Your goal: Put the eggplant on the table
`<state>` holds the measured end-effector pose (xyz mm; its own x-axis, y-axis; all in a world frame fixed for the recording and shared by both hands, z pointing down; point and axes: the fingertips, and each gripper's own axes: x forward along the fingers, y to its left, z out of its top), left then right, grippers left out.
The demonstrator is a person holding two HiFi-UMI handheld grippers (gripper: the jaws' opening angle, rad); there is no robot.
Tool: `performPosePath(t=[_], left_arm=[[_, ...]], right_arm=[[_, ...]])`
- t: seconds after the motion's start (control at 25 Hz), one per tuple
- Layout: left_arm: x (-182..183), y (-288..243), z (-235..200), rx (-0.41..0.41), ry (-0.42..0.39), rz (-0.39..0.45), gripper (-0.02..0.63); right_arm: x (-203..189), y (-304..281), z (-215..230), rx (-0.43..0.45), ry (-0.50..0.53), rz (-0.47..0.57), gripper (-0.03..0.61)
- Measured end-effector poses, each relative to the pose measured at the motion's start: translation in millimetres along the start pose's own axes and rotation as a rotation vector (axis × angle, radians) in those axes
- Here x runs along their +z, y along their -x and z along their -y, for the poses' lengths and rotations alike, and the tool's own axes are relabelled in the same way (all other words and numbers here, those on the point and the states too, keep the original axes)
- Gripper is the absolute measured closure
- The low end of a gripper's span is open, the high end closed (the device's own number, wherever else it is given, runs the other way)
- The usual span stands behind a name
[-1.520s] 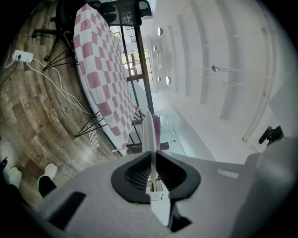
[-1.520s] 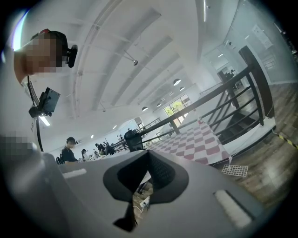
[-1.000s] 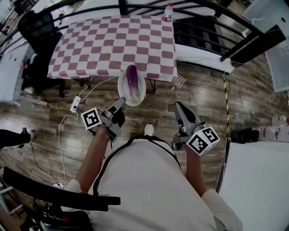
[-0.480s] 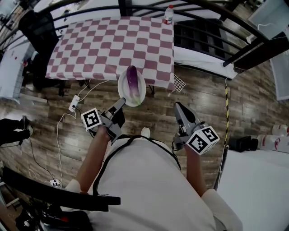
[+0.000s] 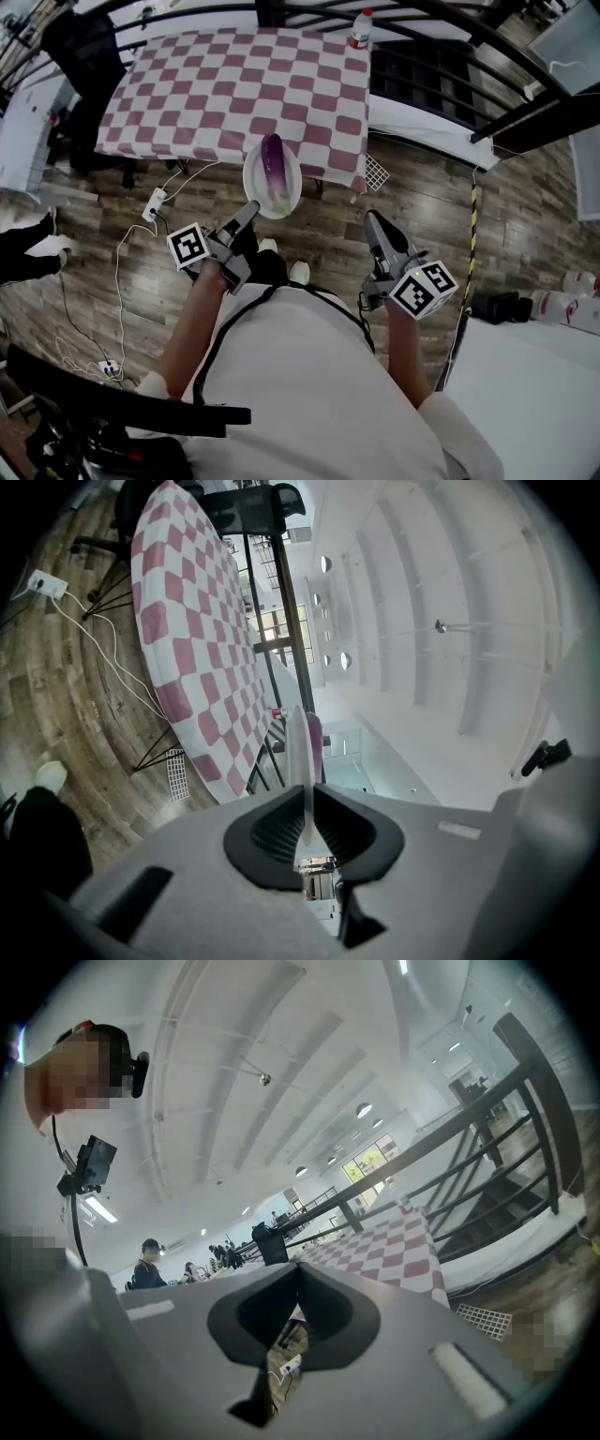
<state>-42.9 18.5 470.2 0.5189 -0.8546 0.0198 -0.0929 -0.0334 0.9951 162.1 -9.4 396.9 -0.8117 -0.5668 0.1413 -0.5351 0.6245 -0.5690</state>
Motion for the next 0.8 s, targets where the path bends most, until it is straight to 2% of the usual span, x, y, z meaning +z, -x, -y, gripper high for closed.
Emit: performPosePath(t=[0.28,0.8], left_arm=[[18.8,-15.4,-7.4,-0.007,0.008,-0.028,0.575],[100.4,-73.9,-11.8,-0.03,-0.004,-0.132,0.575]], right_arm=[[1.6,-25.7,3.7,-0.01,0.001,-0.015,0.571],[32.2,-106.6,14.6,-0.062,0.0,0.028,0.57]])
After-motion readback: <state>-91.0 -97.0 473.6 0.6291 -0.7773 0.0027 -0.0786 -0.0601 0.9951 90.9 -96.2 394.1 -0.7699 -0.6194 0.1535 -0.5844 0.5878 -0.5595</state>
